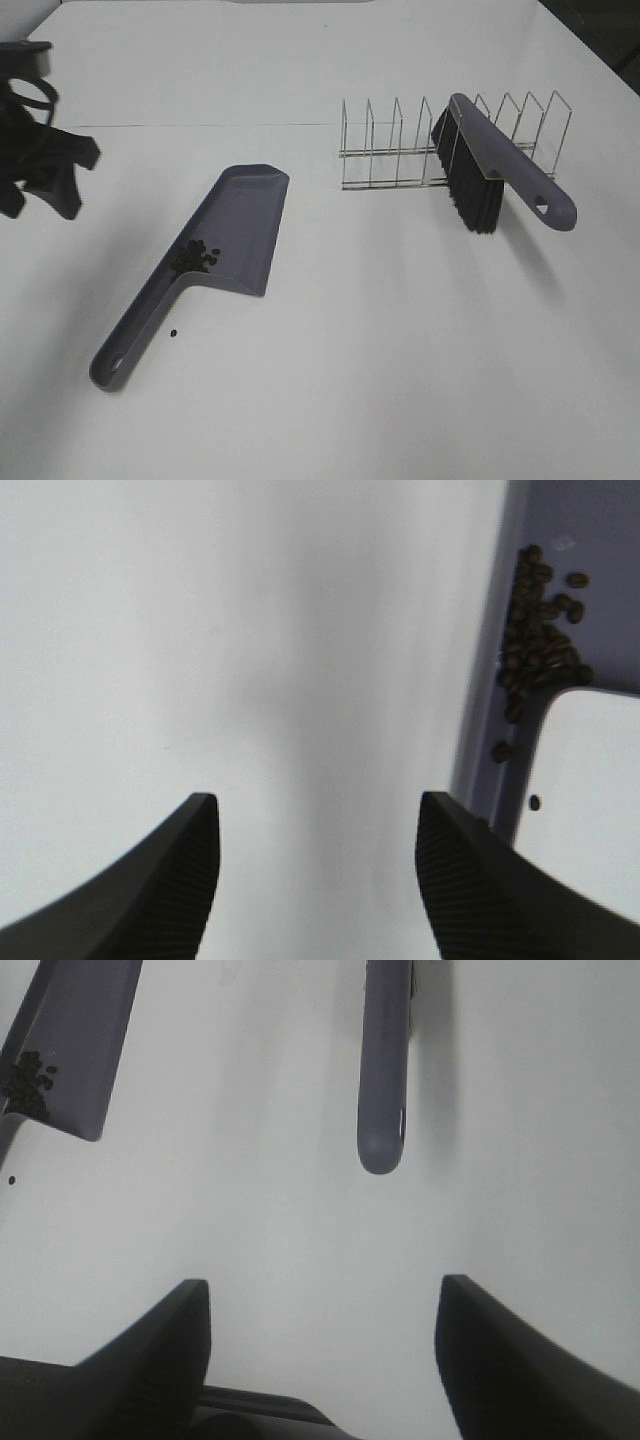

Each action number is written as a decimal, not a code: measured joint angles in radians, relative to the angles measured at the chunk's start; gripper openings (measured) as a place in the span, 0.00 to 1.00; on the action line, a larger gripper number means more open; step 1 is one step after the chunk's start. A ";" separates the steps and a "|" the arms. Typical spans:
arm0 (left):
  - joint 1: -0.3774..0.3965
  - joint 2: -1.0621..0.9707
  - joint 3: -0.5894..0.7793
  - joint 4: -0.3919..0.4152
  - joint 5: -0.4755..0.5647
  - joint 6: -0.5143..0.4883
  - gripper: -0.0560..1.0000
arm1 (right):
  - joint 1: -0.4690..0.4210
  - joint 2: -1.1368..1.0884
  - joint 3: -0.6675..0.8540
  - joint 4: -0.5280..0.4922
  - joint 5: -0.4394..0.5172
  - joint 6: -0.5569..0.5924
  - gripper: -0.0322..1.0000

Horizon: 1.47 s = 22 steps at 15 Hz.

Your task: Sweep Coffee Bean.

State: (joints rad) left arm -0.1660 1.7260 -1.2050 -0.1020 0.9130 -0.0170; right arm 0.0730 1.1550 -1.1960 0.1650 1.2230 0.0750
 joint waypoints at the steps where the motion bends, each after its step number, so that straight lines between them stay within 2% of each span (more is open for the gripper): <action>1: 0.053 -0.045 0.000 0.002 0.037 0.037 0.54 | 0.000 -0.037 0.035 0.000 0.000 0.000 0.57; 2: 0.098 -0.085 0.000 0.006 0.074 0.064 0.54 | 0.000 -0.070 0.064 -0.001 0.000 0.000 0.57; 5: 0.164 -0.210 0.000 0.012 0.184 0.095 0.54 | 0.000 -0.166 0.137 -0.001 0.001 0.000 0.57; 6: 0.175 -0.336 0.001 0.018 0.236 0.100 0.54 | 0.000 -0.247 0.192 -0.007 0.001 0.000 0.57; 8: 0.175 -0.467 0.003 0.015 0.272 0.100 0.54 | 0.000 -0.348 0.257 -0.008 0.001 0.000 0.57; 10: 0.175 -0.574 0.037 0.015 0.283 0.099 0.54 | 0.000 -0.425 0.311 -0.015 0.002 0.000 0.57; 13: 0.175 -0.778 0.213 0.030 0.286 0.099 0.54 | 0.000 -0.578 0.402 -0.065 0.003 0.000 0.57; 16: 0.175 -0.983 0.361 0.080 0.262 0.099 0.54 | 0.000 -0.701 0.445 -0.118 0.003 0.000 0.57; 17: 0.175 -1.156 0.448 0.096 0.256 0.098 0.54 | 0.000 -0.801 0.489 -0.165 0.002 0.000 0.57; 22: 0.175 -1.507 0.571 0.102 0.256 0.098 0.54 | 0.000 -1.022 0.599 -0.176 0.003 0.000 0.57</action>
State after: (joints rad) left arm 0.0090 0.2190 -0.6340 0.0000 1.1690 0.0810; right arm 0.0730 0.1330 -0.5970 -0.0110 1.2260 0.0750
